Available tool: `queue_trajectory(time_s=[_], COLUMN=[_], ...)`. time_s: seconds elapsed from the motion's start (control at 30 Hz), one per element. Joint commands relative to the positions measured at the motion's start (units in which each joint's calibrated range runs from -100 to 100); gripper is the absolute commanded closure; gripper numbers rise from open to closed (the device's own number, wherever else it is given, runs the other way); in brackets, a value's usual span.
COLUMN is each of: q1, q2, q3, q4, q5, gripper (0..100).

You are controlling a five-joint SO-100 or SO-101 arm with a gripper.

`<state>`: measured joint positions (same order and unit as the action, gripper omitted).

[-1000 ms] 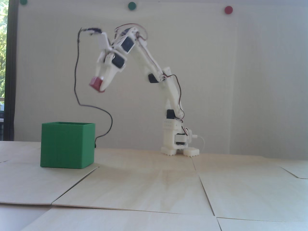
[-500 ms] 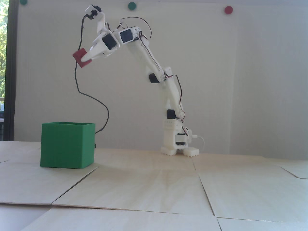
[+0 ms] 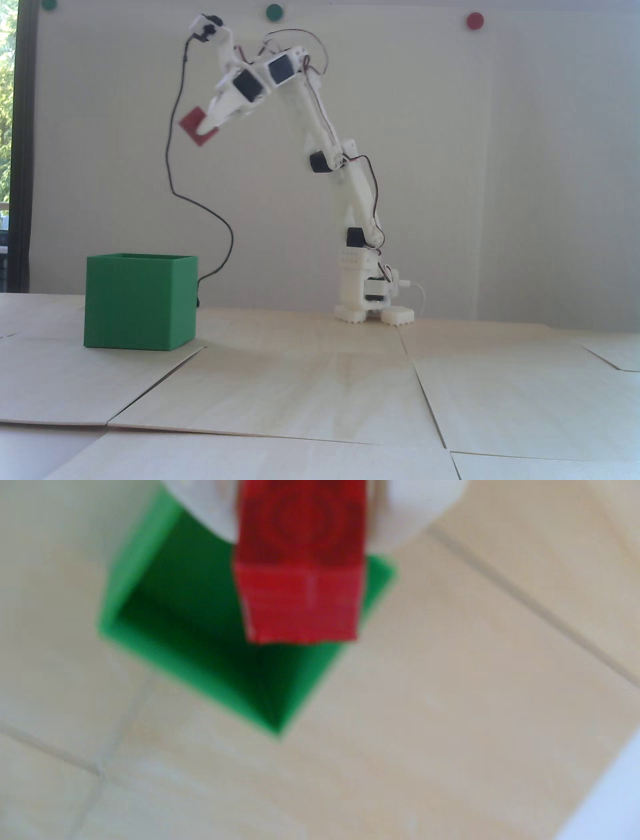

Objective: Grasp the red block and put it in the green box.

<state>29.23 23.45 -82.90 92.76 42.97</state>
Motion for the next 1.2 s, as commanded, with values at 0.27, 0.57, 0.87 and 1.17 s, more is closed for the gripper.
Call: queue_trajectory(time_s=[0.27,0.57,0.87,1.17], q1=[-1.3,-0.8,1.6,3.1], q2=[-4.6,-5.6,-15.8,-25.5], q3=[-5.9,0.5,32.3,62.0], q4=[3.9,3.2,-17.6,-44.3], q5=[-0.4,0.1,2.2,2.2], gripper=[97,97,97,97])
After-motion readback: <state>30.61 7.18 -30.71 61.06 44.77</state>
